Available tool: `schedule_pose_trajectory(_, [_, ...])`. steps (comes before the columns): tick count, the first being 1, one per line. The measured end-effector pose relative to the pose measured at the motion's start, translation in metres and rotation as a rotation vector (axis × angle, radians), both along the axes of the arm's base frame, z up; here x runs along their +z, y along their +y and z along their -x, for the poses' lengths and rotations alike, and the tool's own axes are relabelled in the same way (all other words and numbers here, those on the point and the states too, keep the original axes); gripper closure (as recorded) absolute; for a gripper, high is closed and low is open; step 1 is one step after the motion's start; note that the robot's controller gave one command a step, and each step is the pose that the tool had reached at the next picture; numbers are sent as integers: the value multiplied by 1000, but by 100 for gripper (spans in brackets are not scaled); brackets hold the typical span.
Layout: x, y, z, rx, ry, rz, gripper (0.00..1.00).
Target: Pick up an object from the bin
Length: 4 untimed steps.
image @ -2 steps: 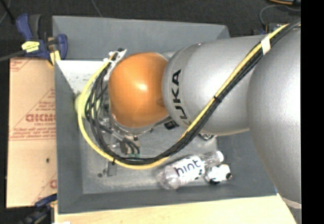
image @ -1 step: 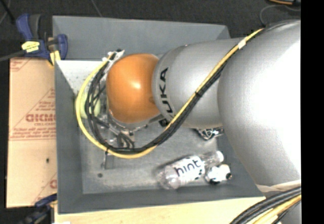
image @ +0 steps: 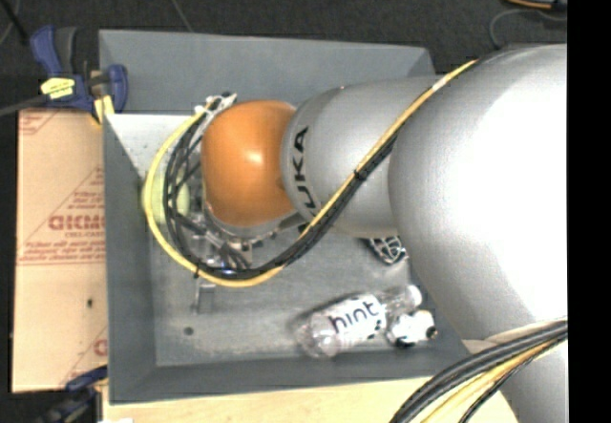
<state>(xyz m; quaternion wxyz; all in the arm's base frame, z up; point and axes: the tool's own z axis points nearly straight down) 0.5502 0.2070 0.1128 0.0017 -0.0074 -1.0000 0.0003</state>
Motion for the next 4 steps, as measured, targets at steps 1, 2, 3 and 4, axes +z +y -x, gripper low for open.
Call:
schedule_pose_trajectory(1, [9, -21, -15, 240, -14, -4, 0])
schedule_pose_trajectory(2, [19, -25, -39, 158, -7, -2, 0])
schedule_pose_trajectory(3, [23, -19, -53, -100, -12, -5, 0])
schedule_pose_trajectory(4, [6, -35, -63, 98, -11, -3, 0])
